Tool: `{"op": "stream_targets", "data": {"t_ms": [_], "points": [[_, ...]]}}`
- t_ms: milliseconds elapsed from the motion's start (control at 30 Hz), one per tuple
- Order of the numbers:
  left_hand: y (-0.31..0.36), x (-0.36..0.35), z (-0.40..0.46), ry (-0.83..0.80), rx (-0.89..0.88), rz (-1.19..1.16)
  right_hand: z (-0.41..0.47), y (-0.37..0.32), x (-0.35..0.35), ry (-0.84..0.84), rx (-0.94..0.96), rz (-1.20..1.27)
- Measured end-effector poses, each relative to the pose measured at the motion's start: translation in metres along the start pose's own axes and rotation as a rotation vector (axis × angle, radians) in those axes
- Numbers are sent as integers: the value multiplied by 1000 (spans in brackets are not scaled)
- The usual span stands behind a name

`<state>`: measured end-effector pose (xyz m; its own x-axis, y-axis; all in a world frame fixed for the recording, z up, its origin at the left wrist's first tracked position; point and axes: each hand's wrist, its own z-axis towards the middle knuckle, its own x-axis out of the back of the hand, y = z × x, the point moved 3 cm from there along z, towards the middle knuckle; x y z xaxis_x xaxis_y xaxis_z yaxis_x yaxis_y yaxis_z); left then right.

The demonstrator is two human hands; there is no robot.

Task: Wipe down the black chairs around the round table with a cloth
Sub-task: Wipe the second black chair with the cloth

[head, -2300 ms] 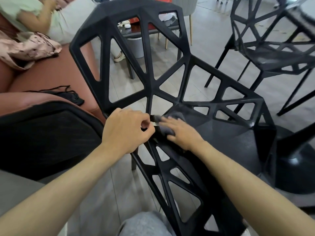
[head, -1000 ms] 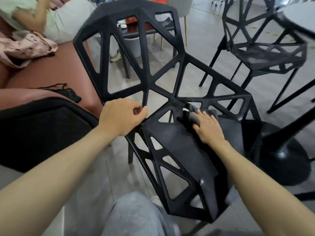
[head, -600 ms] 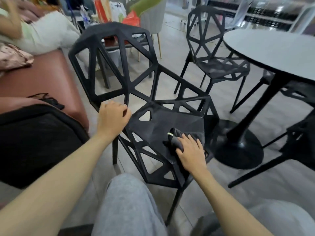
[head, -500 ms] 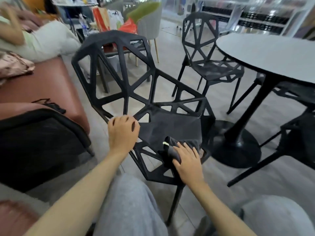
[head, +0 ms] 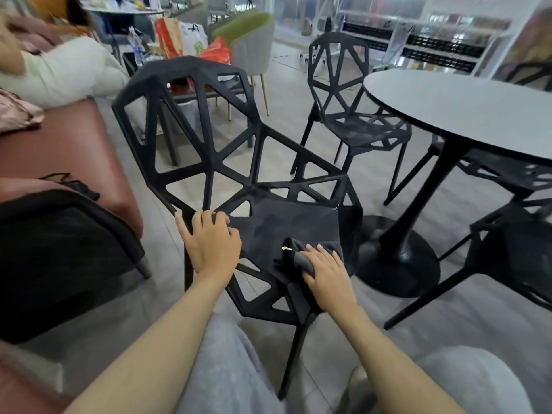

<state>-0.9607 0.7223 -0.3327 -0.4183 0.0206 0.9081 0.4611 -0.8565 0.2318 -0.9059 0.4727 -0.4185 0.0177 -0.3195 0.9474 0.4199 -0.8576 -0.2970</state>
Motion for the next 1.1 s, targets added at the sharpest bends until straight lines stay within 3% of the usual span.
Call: {"op": "stream_targets", "data": {"t_ms": [267, 500, 633, 767, 1100], "points": [[-2, -11, 5, 37, -30, 54, 125, 53, 6, -65, -170, -105], [-1, -15, 8, 96, -42, 43, 208, 86, 6, -62, -123, -239], [2, -15, 16, 148, -50, -23, 218, 91, 9, -22, -68, -334], [-1, -14, 29, 190, -66, -115, 221, 94, 21, -104, -39, -422], [-27, -44, 110, 53, -283, -105, 168, 94, 32, -138, -217, -429]]}}
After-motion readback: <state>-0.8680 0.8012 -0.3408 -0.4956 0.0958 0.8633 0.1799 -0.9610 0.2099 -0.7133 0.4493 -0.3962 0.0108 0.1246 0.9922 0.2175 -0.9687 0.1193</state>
